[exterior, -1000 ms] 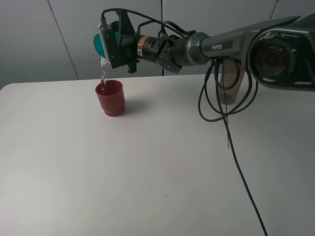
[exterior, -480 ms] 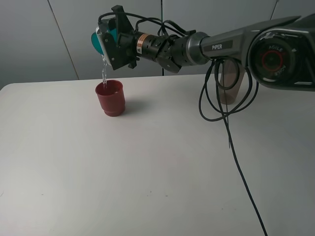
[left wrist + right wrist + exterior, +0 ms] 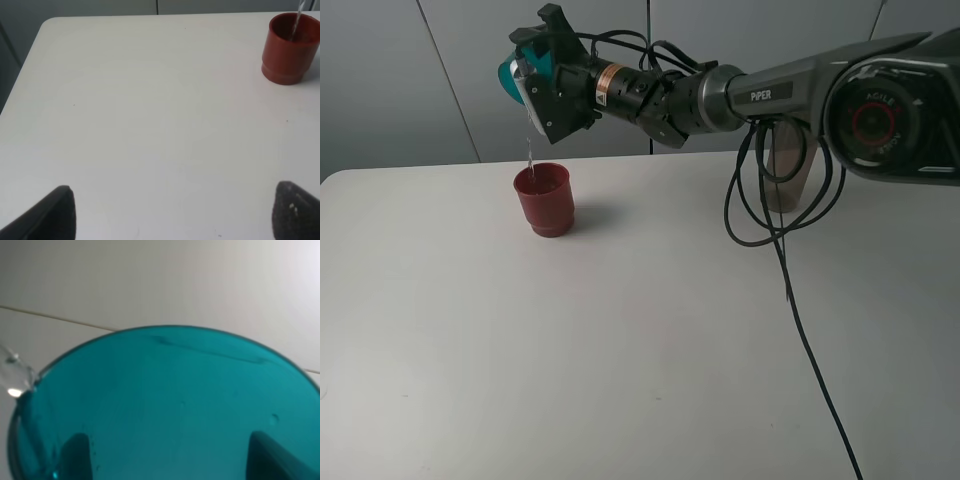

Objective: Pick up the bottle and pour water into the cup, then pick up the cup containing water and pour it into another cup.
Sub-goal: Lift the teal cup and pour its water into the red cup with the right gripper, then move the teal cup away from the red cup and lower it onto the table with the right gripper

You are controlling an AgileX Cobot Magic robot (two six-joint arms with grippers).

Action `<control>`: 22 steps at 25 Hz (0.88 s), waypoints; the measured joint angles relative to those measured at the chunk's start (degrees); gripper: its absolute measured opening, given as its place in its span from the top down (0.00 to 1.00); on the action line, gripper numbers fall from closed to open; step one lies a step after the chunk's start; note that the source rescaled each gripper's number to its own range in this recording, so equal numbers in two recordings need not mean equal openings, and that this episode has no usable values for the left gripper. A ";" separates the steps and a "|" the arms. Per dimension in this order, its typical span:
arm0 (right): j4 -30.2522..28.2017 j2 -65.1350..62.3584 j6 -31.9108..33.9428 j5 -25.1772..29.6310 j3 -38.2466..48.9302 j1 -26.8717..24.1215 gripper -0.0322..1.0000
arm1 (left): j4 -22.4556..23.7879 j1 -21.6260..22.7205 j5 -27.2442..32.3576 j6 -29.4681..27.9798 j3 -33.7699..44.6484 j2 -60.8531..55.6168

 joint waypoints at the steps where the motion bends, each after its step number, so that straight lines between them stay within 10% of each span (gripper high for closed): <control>1: 0.15 0.00 -0.84 -0.30 0.00 0.00 0.93 | 0.00 0.00 0.00 0.00 0.00 0.00; 15: 0.84 0.00 -3.06 -1.14 -0.09 0.00 0.93 | 0.00 0.00 0.00 -0.13 0.00 0.00; 22: 0.84 -0.26 21.71 -0.83 1.38 0.98 0.93 | 0.00 0.00 0.00 -0.13 0.00 0.00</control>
